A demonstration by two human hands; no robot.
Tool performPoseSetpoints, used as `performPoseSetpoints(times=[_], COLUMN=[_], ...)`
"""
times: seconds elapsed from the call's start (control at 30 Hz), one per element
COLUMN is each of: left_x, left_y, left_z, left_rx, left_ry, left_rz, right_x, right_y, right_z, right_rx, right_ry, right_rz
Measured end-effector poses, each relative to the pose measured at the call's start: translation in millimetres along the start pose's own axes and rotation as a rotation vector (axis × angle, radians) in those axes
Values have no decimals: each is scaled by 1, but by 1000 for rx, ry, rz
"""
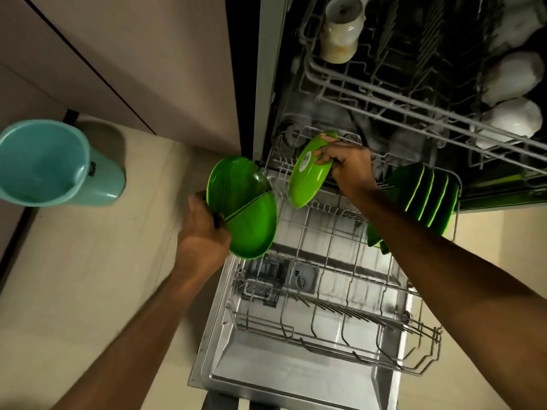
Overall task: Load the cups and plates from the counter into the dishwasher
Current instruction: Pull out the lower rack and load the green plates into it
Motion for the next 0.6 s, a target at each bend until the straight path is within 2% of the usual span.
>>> performPoseSetpoints(times=[0.27,0.6], left_x=[14,17], left_y=[5,3], left_z=[-5,-9], left_rx=[-25,-28], left_ry=[33,26], left_rz=[-24,-25], right_x=[-8,-19], right_y=[-7,-27], right_z=[8,-15], right_rx=[89,405], right_ry=[81,9], right_rz=[-36,-279])
Point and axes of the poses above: each hand's wrist, its own z-axis towards the middle knuckle, its own y-axis out of the back of the hand, x = y × z, the point moved 2 cm from there along z, towards the middle knuckle, and after that the axes turned 15 degrees about -z, right-handed, at the moved point
